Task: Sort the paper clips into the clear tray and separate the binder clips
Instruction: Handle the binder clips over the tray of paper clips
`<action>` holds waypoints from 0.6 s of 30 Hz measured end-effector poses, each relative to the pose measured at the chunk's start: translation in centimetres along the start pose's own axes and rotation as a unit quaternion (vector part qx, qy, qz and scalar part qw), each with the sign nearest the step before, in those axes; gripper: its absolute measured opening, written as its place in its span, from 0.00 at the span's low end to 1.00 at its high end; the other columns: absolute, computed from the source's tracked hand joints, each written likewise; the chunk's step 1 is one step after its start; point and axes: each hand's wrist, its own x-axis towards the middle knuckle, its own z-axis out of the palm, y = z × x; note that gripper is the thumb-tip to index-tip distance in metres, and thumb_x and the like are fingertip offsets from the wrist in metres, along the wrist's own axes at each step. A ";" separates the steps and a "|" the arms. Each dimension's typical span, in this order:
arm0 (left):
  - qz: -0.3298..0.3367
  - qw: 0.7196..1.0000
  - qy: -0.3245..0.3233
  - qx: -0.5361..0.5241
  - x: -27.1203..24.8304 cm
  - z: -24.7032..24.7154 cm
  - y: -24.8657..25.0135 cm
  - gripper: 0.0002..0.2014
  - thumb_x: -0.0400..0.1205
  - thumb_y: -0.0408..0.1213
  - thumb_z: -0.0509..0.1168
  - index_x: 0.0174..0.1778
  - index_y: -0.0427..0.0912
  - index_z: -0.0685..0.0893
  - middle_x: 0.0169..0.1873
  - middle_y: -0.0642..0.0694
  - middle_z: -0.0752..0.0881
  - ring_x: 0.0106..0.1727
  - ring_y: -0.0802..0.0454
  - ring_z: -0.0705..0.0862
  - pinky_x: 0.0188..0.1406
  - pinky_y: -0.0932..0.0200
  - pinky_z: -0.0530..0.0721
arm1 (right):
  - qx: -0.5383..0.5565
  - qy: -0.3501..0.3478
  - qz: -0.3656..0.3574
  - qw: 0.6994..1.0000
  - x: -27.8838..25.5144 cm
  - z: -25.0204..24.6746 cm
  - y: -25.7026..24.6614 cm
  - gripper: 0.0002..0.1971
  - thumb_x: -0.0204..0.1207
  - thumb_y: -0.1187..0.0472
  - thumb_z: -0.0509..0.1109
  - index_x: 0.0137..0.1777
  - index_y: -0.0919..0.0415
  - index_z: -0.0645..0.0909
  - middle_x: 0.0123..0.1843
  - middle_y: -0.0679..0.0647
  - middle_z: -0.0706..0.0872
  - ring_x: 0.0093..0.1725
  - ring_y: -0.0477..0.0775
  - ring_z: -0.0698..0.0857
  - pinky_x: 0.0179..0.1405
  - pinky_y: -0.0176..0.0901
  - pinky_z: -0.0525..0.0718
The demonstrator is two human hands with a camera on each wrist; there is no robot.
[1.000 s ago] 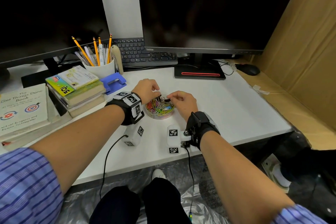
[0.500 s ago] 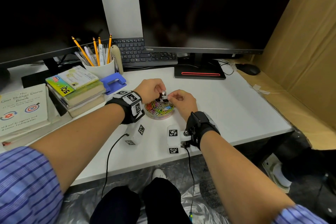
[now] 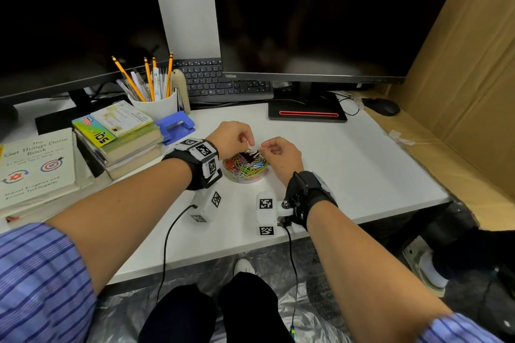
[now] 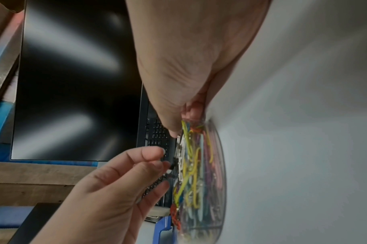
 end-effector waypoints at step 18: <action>-0.032 0.994 -0.047 -0.089 -0.3 0.0 -0.2 0.10 0.75 0.30 0.72 0.52 0.40 0.86 0.45 0.46 0.87 0.42 0.54 0.84 0.50 0.64 0.81 | -0.010 0.004 -0.008 1.000 0.1 0.1 0.2 0.05 0.75 0.62 0.71 0.47 0.63 0.86 0.42 0.52 0.87 0.45 0.50 0.84 0.56 0.50 0.86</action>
